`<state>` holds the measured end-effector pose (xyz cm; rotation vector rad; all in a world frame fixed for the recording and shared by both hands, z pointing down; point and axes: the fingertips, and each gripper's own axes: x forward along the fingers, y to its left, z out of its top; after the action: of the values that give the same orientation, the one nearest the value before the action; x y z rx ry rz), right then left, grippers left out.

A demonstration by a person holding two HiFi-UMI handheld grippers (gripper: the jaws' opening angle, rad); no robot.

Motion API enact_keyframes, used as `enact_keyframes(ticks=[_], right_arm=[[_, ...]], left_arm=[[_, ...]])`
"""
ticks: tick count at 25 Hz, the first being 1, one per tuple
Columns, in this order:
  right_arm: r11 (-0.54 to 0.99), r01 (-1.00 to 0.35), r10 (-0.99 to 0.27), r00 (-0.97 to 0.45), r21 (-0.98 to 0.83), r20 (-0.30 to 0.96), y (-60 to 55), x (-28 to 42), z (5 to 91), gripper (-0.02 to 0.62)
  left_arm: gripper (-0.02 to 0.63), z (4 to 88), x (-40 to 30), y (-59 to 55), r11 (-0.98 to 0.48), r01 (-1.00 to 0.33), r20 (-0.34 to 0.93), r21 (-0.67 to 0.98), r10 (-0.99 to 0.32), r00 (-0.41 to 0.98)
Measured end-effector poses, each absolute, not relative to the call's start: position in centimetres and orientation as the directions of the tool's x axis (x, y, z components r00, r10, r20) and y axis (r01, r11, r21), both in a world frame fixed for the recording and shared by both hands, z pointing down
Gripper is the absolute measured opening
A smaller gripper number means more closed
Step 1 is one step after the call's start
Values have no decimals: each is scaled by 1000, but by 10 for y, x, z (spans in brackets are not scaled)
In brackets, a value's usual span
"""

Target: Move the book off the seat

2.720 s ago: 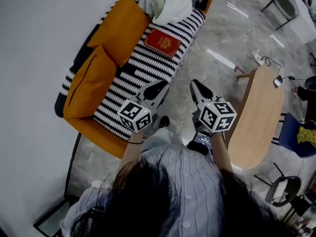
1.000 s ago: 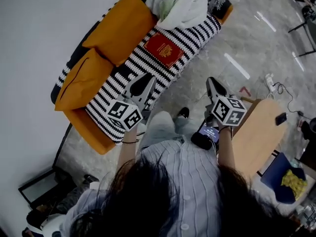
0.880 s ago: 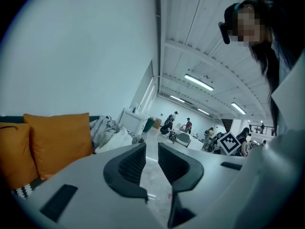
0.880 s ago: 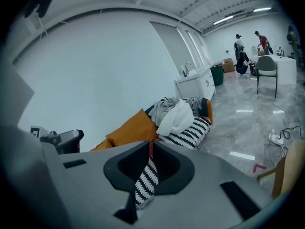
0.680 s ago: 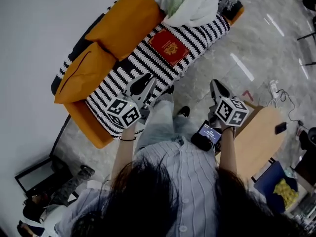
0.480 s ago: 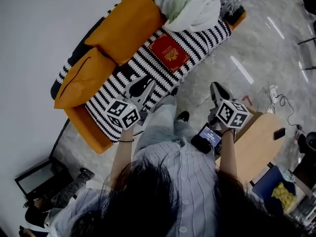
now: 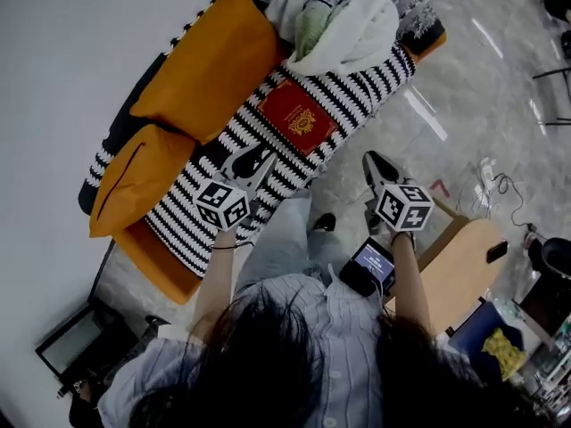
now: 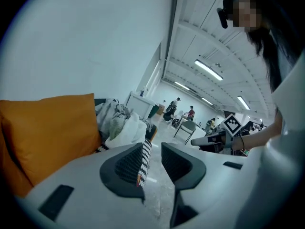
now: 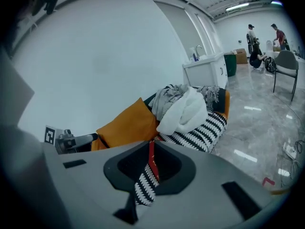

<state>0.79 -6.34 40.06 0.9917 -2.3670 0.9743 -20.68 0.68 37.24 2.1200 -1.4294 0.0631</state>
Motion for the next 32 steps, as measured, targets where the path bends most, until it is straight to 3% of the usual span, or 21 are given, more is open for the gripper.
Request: enact_keyframes(ticks=[16,22,23,26,32], right_arm=[[491,-741,-299,-638,-459,710,-128,-59,563,28],[330,-764,-253,-638,-555,727,-139,-61,629,32],[296,-772,-248,-631,-563,735,-141,-60,641,41],[226,-781,-223,-624,-583,749,-148,-61,673,146],[128,-808,-130,-589,-575,798,-142,-65,729,187]], left_arm=[[140,571,-295,-85,-162,-868,561,470,-704,435],[173,640,-319,-106,-100,-855,628,508,-637,447],[178,652,-321,-109,-93,-854,642,511,-620,451],[190,685,-328,-117,-68,-854,680,516,-574,457],[268,735,-342,-130,9,-837,720,547,-515,465]])
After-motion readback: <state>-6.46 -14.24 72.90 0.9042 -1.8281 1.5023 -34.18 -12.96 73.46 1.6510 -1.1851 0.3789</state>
